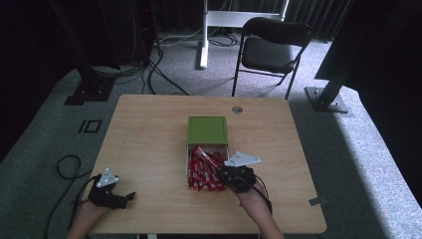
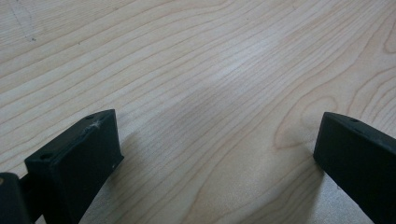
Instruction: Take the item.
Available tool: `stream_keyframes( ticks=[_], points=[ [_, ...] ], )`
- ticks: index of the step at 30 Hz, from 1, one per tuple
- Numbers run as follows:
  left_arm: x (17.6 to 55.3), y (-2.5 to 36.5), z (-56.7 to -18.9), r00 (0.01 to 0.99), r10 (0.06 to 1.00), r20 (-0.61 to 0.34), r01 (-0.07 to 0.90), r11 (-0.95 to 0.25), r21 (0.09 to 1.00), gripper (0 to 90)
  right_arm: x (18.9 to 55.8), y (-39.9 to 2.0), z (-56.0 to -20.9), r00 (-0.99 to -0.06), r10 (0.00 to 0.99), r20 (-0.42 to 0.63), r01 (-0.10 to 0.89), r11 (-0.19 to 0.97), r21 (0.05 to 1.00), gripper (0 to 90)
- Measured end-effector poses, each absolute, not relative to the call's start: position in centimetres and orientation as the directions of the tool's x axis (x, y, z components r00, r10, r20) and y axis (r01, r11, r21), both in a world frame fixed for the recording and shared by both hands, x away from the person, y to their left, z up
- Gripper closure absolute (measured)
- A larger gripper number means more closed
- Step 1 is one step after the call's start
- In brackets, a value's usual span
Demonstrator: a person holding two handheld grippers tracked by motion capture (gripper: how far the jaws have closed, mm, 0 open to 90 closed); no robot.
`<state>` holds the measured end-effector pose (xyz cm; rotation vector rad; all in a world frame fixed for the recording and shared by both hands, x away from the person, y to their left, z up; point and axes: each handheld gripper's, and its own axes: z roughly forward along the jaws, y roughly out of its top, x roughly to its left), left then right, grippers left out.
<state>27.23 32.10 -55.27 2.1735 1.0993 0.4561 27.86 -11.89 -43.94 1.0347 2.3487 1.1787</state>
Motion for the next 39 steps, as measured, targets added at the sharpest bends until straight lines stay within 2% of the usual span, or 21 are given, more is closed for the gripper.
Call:
stream_keyframes(
  ticks=[11, 19, 32, 39],
  points=[
    [27.2, 32.1, -55.3, 0.588, 0.809, 0.016, 0.582, -0.436, 0.686, 1.5, 27.5, -14.3, -41.8, -0.659, 0.751, 0.043, 0.433, 0.332, 0.838, 82.3],
    [27.2, 32.1, -55.3, 0.588, 0.809, 0.016, 0.582, -0.437, 0.686, 1.5, 28.4, -16.3, -41.5, -0.575, 0.817, 0.054, 0.437, 0.250, 0.864, 82.4],
    [27.2, 32.1, -55.3, 0.588, 0.809, 0.015, 0.582, -0.436, 0.686, 1.5, 30.6, -18.8, -43.8, -0.393, 0.910, 0.135, 0.476, 0.076, 0.876, 82.4],
    [27.2, 32.1, -55.3, 0.588, 0.809, 0.016, 0.582, -0.436, 0.686, 1.5, 32.9, -19.1, -46.7, -0.307, 0.931, 0.195, 0.528, -0.003, 0.849, 82.5]
  ],
)
